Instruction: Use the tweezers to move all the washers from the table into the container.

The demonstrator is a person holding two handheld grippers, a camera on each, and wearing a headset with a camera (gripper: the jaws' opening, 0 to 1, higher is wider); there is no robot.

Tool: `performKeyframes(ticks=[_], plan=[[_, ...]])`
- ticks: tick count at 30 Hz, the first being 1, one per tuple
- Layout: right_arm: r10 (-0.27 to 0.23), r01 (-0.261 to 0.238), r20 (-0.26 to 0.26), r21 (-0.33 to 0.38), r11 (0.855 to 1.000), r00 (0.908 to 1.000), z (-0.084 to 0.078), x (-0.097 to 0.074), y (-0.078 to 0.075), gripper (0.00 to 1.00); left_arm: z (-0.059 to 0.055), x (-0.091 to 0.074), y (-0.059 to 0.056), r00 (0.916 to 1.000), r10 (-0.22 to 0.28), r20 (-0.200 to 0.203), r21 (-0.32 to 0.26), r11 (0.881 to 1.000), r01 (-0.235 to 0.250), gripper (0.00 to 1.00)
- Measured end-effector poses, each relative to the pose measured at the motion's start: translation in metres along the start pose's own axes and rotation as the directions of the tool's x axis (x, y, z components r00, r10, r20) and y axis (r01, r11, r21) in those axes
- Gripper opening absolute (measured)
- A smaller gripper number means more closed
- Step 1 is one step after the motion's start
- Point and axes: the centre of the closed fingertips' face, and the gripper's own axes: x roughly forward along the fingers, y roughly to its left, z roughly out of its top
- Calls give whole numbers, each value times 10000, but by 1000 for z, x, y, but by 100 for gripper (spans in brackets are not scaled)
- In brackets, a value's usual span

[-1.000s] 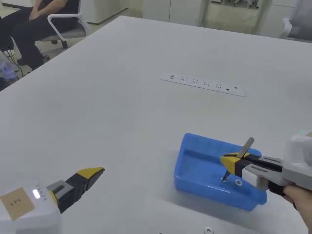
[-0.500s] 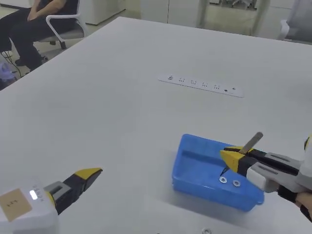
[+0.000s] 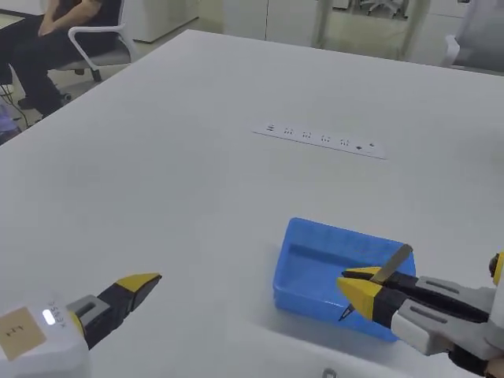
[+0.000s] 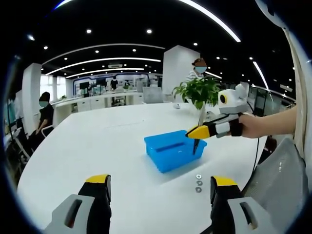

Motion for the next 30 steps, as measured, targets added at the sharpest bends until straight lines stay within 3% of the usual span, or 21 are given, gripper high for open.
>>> performKeyframes(ticks=[12,21,30], plan=[[890,-829,-517,1102,9904,9947,-33,9,10,4,-1,1,0,10000,-63,-54,20,10000,63,85],[1017,-866,-979,1483,9851,9900,-58,7,6,4,-2,1,0,10000,-59,-65,18,10000,59,85],[1179,-1015,-1115,1425,9846,9868,-61,8,8,5,-2,1,-1,9999,-82,-109,22,10000,82,85]])
